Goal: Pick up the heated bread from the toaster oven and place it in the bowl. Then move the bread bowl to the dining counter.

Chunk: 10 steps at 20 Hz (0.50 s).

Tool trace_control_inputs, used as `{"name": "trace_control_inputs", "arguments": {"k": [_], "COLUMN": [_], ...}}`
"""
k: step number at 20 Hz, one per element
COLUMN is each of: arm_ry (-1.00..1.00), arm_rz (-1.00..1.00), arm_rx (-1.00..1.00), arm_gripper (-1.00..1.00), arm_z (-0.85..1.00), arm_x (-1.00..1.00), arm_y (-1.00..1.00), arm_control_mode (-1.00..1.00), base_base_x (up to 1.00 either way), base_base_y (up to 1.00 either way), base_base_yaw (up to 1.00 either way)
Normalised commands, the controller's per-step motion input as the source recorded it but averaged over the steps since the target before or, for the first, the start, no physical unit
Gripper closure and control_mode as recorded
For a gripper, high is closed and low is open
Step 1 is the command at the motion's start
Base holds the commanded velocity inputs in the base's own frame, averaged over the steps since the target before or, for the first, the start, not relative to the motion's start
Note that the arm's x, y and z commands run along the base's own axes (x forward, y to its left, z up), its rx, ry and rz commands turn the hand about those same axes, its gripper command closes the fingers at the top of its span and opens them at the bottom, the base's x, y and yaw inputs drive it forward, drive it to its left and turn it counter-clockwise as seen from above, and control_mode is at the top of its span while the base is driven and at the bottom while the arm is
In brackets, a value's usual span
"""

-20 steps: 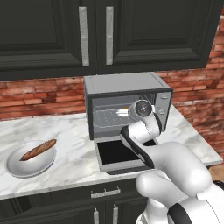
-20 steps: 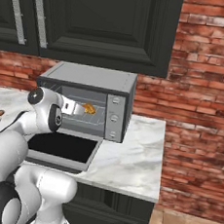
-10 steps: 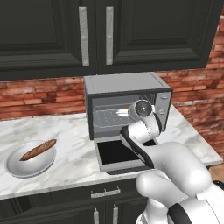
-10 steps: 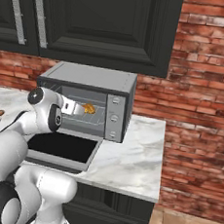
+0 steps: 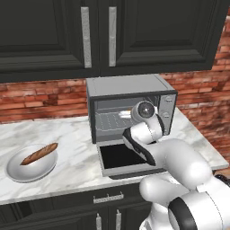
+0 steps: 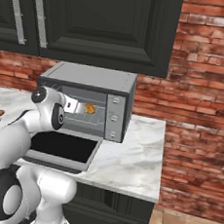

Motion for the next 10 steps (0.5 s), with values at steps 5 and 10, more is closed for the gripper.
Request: {"name": "trace_control_inputs", "arguments": {"k": [5,10], "arm_ry": [-0.01,0.0], "arm_rz": [0.0,0.0], "arm_rx": [0.0,0.0], "arm_gripper": [-1.0,-1.0], "arm_z": [-0.03,-0.23], "arm_x": [0.49,0.46], "arm_y": [0.01,0.01], "arm_control_mode": [-1.0,-1.0], "base_base_x": [0.0,0.0], "base_base_y": [0.0,0.0], "base_base_yaw": [0.0,0.0]}}
